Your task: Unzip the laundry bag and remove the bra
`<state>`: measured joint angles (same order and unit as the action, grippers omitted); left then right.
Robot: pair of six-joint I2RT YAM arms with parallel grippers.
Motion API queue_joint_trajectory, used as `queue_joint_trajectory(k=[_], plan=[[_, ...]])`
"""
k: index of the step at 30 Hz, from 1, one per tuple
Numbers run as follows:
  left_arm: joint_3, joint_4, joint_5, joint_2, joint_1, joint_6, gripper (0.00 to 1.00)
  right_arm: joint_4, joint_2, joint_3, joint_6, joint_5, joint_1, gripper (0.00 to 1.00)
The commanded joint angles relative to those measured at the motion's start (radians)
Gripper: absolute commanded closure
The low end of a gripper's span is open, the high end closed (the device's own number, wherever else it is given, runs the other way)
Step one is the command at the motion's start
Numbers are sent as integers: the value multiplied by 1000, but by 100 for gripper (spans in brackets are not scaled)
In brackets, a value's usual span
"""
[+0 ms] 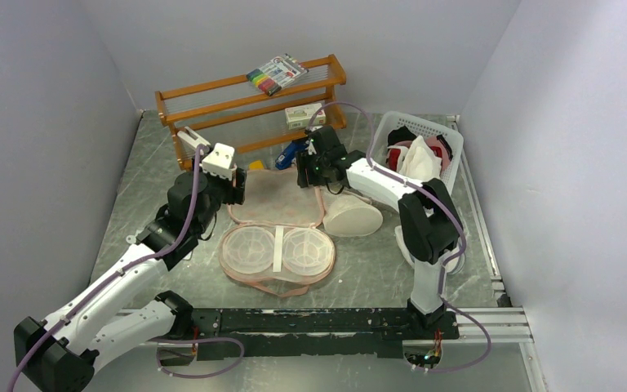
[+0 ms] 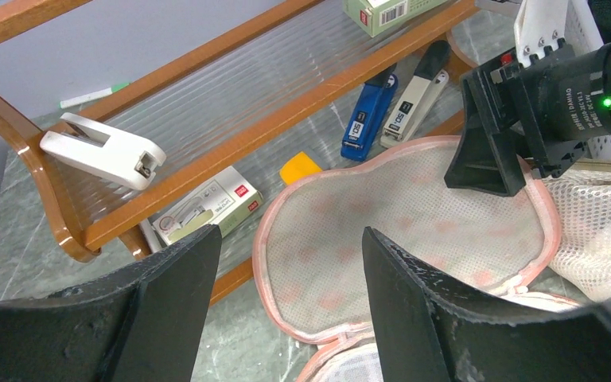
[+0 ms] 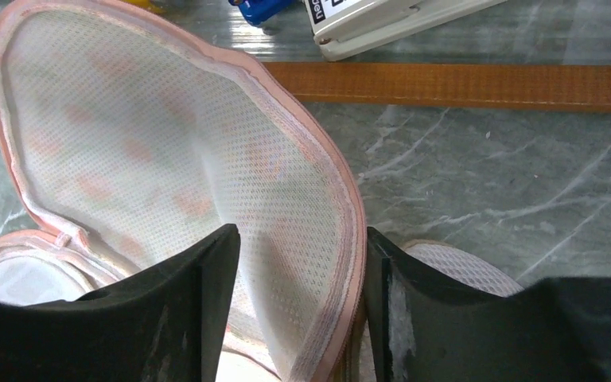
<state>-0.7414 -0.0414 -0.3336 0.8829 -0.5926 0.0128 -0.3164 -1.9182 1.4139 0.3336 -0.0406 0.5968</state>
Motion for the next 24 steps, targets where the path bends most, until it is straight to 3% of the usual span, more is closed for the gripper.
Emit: queue_joint_trajectory(k=[1, 8, 18, 24], plan=[[-32, 28, 30, -4, 4, -14, 23, 32, 13, 24, 1, -19, 0, 46], [-31, 32, 34, -10, 4, -14, 23, 49, 41, 7, -5, -31, 0, 64], [-33, 28, 31, -13, 4, -13, 24, 44, 98, 5, -18, -72, -1, 78], [-33, 26, 22, 0, 4, -12, 25, 109, 175, -69, -39, -136, 1, 94]])
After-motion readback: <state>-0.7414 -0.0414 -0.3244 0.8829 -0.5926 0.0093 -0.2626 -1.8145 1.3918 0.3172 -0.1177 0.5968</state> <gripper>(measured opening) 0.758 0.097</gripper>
